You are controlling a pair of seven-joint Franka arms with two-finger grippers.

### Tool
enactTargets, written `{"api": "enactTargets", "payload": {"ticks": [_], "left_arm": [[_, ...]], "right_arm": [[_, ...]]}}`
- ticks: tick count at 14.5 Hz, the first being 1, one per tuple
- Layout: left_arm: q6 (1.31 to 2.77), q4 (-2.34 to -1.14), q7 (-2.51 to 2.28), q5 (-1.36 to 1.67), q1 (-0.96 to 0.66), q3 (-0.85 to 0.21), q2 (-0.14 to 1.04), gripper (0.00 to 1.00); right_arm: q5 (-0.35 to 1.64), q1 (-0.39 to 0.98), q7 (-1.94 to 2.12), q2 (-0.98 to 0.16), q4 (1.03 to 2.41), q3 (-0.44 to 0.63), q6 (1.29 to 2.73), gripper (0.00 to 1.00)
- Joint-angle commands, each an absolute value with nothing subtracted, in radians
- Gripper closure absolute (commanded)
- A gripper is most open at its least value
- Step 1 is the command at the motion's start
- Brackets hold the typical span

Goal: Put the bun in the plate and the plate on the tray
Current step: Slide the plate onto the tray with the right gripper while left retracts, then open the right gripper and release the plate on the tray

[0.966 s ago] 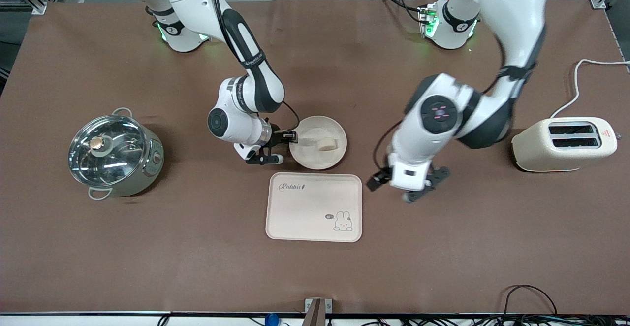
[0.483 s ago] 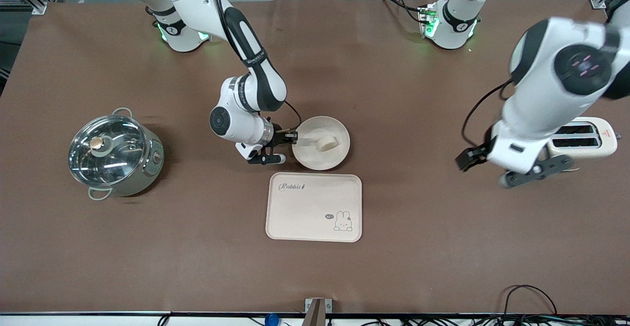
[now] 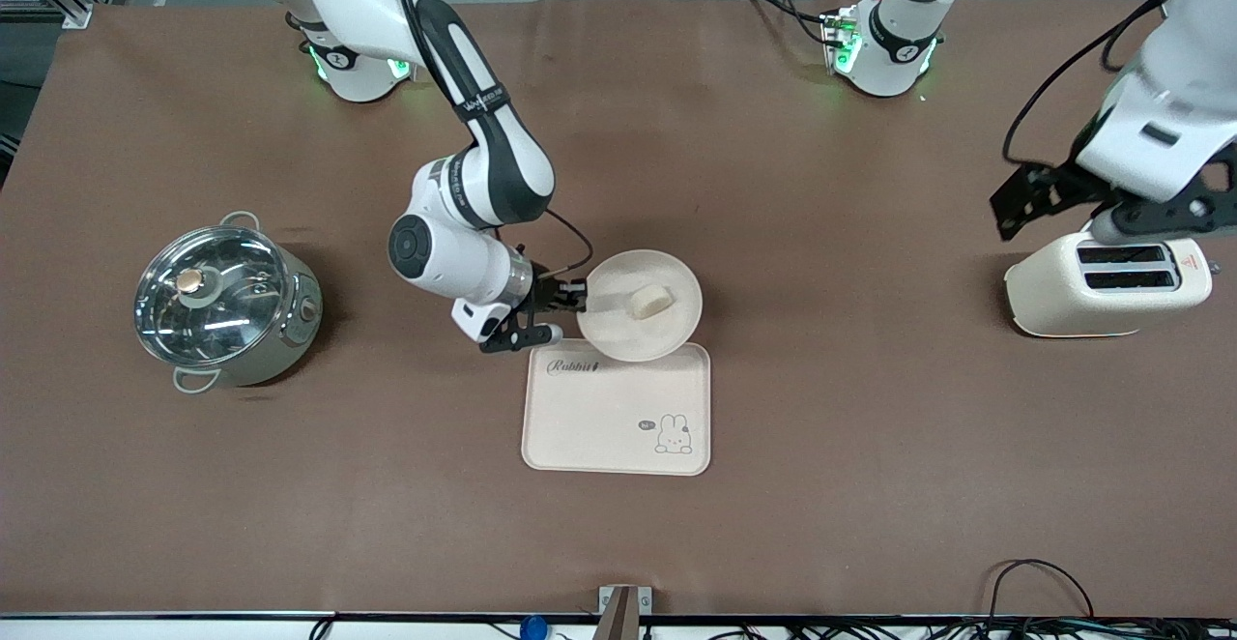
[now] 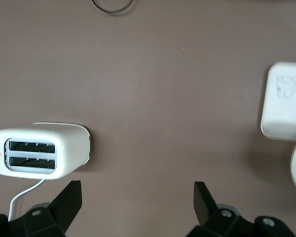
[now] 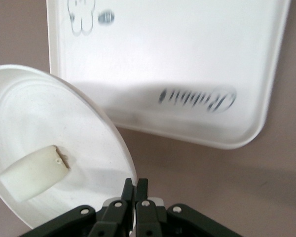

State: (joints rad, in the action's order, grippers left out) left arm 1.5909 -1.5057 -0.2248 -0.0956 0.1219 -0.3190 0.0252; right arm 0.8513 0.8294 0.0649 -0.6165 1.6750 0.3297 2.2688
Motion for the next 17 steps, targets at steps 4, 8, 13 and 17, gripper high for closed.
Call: {"api": "enactTargets", "payload": {"ticks": [4,8,13,17], "left_arm": [[1.496,-1.548,-0.092,-0.009,-0.002,-0.126,-0.067,0.00],[1.476,-1.545,-0.084,0.005,0.006,-0.126,-0.067,0.00],[1.473,-1.563,-0.087,-0.005,0.006,-0.133,-0.067,0.00],[1.509,-1.577,-0.089,-0.015,0.002,-0.138,-0.066,0.00]], "right_arm": [[0.801,0.686,-0.063,-0.843,1.298,0.314,2.010,1.00],[0.801,0.664,-0.202,-0.978,1.123,0.314,2.003,1.00],[0.793,0.655,-0.204,-1.005,1.117,0.316,2.006,1.00],[0.795,0.630,-0.204,-1.023,1.117,0.314,2.035,1.00]]}}
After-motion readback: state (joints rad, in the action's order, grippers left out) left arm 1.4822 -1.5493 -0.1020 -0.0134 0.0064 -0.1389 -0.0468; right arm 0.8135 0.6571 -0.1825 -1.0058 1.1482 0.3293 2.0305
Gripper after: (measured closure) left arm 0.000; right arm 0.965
